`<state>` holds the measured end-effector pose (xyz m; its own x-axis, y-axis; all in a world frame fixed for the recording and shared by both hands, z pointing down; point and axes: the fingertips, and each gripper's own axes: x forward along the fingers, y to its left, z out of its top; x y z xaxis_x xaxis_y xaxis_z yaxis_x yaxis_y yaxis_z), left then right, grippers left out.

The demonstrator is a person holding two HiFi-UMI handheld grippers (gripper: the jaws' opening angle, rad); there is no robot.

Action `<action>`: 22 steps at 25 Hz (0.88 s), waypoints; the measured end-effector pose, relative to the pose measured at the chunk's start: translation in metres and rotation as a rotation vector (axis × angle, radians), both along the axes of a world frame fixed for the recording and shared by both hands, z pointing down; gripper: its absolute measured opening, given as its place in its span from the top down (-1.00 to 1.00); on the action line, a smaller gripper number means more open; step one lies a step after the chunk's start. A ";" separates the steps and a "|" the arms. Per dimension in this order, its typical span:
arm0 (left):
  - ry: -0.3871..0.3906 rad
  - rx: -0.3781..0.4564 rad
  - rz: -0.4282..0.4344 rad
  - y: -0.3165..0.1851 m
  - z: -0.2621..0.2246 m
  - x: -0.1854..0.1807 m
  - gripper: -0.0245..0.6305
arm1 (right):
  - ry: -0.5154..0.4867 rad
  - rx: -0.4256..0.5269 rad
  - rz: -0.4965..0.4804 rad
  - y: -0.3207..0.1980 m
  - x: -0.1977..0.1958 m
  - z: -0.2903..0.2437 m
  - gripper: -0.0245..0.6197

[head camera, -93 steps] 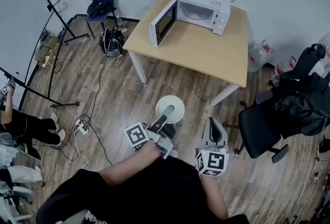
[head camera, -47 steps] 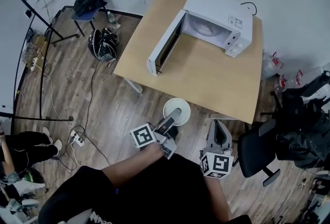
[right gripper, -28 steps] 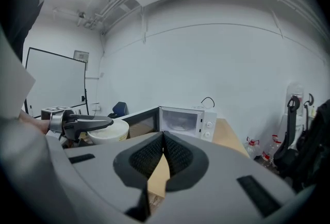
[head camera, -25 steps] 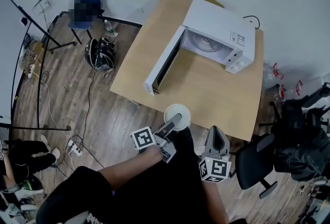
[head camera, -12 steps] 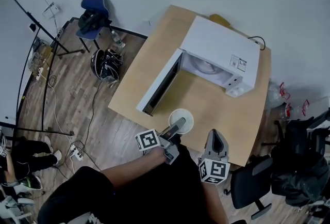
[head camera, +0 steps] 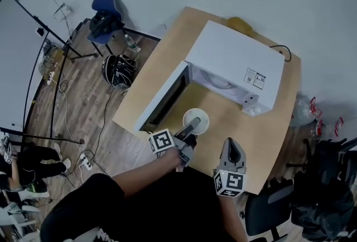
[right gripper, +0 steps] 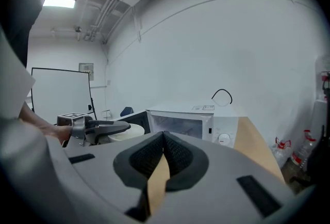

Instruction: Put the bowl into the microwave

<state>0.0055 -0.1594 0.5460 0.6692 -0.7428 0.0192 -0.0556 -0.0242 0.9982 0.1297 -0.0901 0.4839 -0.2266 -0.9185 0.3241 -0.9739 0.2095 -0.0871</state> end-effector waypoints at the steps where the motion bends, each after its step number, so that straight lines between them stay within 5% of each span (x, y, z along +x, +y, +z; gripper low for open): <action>1: -0.002 0.006 -0.005 -0.008 0.002 0.004 0.19 | -0.008 -0.004 -0.011 -0.005 0.001 0.003 0.74; 6: -0.076 0.000 -0.032 -0.049 0.026 0.021 0.19 | -0.020 -0.015 -0.091 -0.021 0.006 0.018 0.74; 22: -0.049 -0.092 -0.118 -0.158 0.104 0.050 0.19 | -0.081 -0.101 -0.057 -0.067 0.041 0.055 0.74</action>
